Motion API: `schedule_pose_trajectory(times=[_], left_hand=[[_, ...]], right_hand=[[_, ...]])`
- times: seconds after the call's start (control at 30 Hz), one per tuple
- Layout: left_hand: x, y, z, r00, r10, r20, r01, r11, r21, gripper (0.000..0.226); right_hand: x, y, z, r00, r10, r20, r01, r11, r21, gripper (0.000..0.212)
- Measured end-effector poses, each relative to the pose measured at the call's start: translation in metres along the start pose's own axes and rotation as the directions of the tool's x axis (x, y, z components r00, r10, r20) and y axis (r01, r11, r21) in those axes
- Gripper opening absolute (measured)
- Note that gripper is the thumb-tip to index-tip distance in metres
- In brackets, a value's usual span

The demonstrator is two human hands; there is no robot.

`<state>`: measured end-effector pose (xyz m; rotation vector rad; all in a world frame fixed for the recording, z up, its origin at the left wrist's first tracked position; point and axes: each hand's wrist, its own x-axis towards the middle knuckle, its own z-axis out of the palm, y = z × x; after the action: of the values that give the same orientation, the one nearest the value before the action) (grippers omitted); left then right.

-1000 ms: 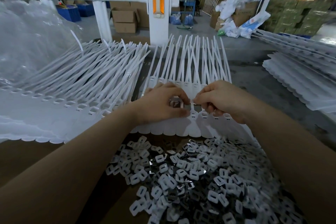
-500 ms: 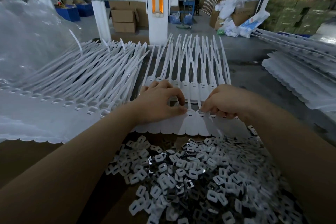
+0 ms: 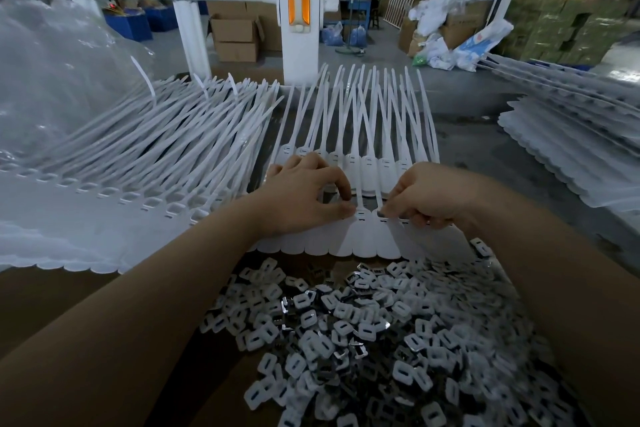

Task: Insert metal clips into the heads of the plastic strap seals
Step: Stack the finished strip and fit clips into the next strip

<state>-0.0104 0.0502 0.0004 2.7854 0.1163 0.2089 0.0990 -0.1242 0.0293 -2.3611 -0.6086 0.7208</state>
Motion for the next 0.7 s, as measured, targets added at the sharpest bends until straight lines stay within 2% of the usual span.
schedule_pose_trajectory(times=[0.3, 0.37, 0.43, 0.53, 0.7], left_hand=[[0.002, 0.0, -0.001, 1.0, 0.015, -0.015, -0.015, 1.0, -0.001, 0.027], [0.003, 0.003, -0.005, 0.994, 0.08, -0.077, -0.082, 0.996, -0.02, 0.023], [0.004, 0.009, -0.011, 0.98, 0.172, -0.098, -0.186, 0.969, -0.162, 0.015], [0.001, 0.021, -0.018, 0.959, 0.271, 0.087, -0.216, 0.891, -0.399, 0.011], [-0.004, 0.042, -0.016, 0.883, 0.362, 0.298, -0.226, 0.886, -0.405, 0.009]], right_hand=[[0.003, 0.0, 0.003, 0.997, -0.027, -0.071, 0.028, 1.0, 0.005, 0.017], [0.004, -0.001, 0.005, 0.994, -0.068, -0.087, 0.069, 0.998, 0.01, 0.012], [0.004, -0.002, 0.008, 0.99, -0.101, -0.093, 0.102, 0.995, 0.001, 0.01], [0.005, -0.001, 0.009, 0.99, -0.112, -0.091, 0.111, 0.994, -0.008, 0.008], [0.005, 0.0, 0.009, 0.989, -0.115, -0.094, 0.116, 0.993, 0.013, 0.008]])
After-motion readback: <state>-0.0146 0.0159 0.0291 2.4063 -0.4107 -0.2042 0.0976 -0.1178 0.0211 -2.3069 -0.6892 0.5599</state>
